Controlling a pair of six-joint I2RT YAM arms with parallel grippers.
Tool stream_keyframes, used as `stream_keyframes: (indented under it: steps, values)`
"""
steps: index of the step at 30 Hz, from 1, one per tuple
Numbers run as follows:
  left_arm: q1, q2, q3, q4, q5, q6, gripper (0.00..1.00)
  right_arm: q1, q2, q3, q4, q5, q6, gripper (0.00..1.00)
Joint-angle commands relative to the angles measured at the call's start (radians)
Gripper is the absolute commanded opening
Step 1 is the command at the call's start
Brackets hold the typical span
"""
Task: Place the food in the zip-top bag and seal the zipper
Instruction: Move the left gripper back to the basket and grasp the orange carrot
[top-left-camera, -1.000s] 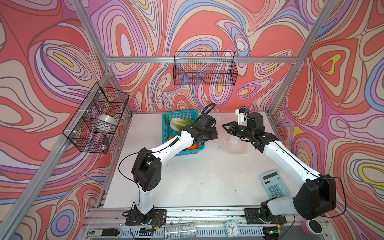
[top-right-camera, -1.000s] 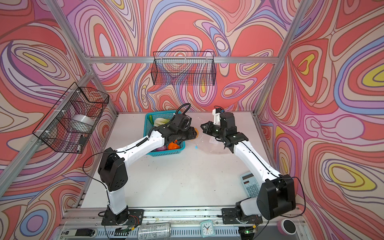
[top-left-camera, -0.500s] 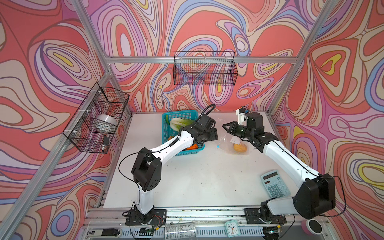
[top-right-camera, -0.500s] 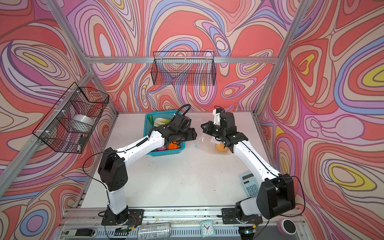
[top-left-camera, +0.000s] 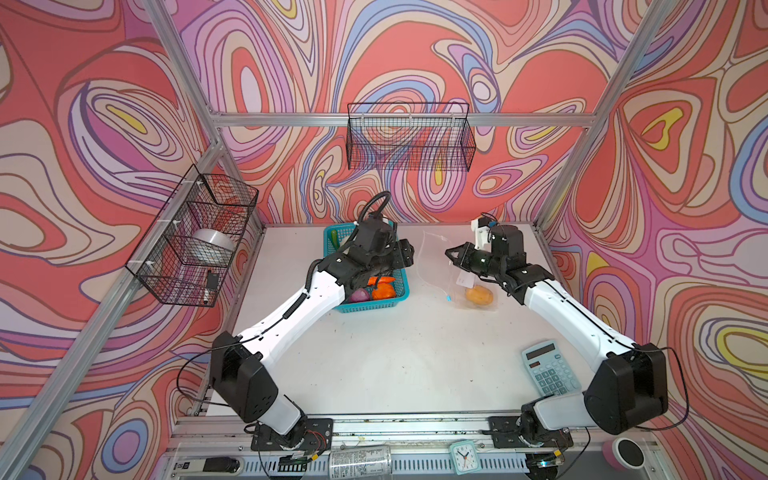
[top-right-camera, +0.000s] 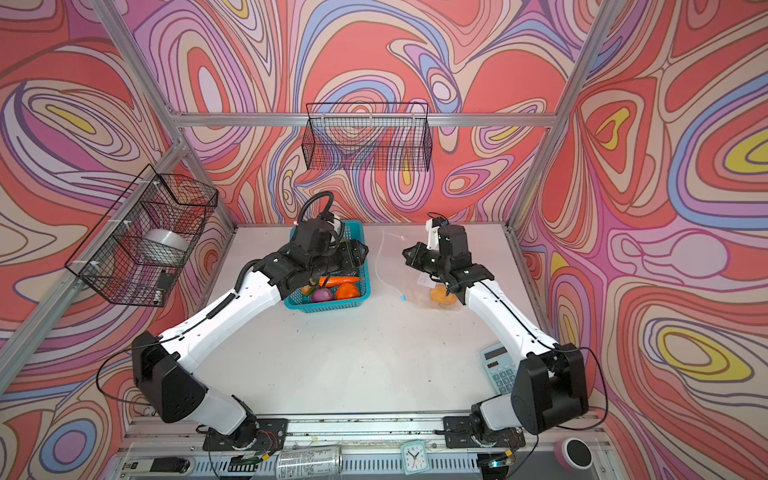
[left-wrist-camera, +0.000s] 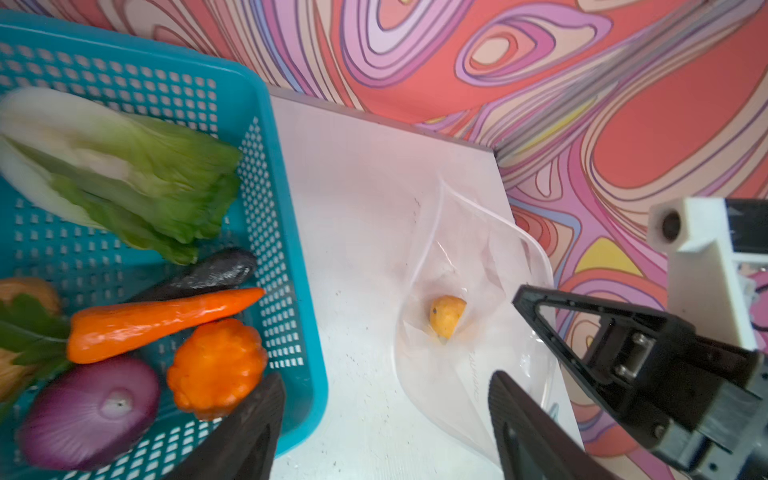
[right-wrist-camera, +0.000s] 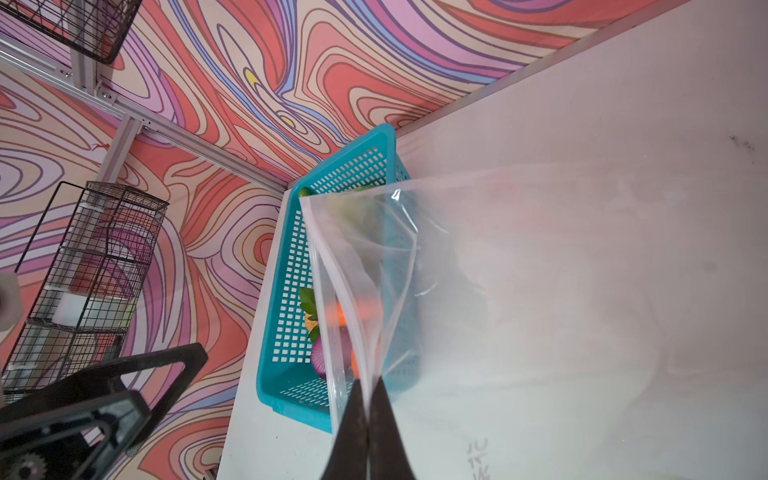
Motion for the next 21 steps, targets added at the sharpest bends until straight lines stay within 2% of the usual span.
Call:
stream_keyframes:
  steps: [1,5,8,14,18,21]
  values:
    - [0.062,0.0,-0.086,-0.009,-0.052,-0.039,0.79,0.005,0.009,0.0,0.012,0.02,-0.015,0.0]
    - [0.111,-0.001,-0.168,-0.011,-0.037,-0.106,0.79,0.005,0.009,-0.001,0.001,0.026,-0.022,0.0]
    - [0.119,0.009,-0.231,0.037,-0.022,-0.213,0.79,0.005,0.012,-0.002,0.004,0.025,-0.021,0.0]
    - [0.119,0.083,-0.343,0.256,0.015,-0.529,0.75,0.005,0.01,-0.008,0.007,0.023,-0.017,0.0]
    - [0.1,0.151,-0.355,0.356,-0.052,-0.734,0.72,0.005,-0.004,-0.024,0.007,0.029,-0.022,0.0]
    - [0.075,0.208,-0.3,0.327,-0.139,-0.8,0.72,0.004,-0.023,-0.035,0.001,0.046,-0.034,0.0]
